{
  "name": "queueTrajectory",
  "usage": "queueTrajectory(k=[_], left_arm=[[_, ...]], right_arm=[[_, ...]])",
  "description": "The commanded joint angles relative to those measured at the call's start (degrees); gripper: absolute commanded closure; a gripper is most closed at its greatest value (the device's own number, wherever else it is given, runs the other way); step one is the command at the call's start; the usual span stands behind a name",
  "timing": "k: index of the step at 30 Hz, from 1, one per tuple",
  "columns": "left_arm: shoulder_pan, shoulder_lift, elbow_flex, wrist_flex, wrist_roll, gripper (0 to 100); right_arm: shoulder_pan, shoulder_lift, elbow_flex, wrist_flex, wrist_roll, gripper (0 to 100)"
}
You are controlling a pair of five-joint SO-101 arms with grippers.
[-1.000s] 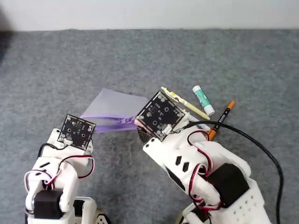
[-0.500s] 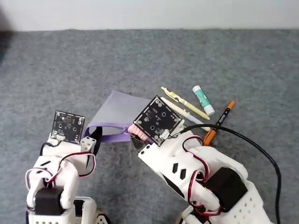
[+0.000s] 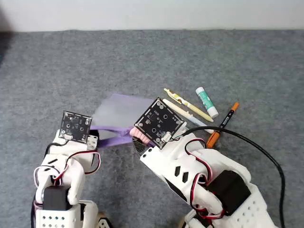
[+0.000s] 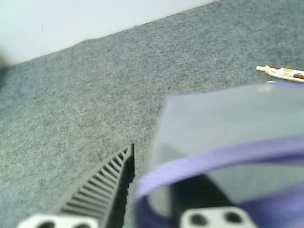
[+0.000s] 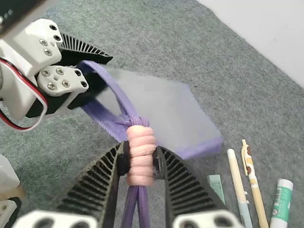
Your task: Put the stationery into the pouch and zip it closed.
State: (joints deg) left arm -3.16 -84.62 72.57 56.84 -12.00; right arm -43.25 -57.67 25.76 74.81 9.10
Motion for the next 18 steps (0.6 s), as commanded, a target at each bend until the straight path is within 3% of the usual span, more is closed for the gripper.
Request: queueTrajectory(k=[1, 18], left_arm=[[-0.44, 0.09, -3.21, 1.05, -2.73, 99], [-0.44, 0.09, -10.68, 14.68, -2.99, 99]], right_arm=[[4.53, -1.36, -0.62, -0.22, -0.53, 99.1], [18.07, -1.27, -0.35, -0.31, -0.62, 99.1]])
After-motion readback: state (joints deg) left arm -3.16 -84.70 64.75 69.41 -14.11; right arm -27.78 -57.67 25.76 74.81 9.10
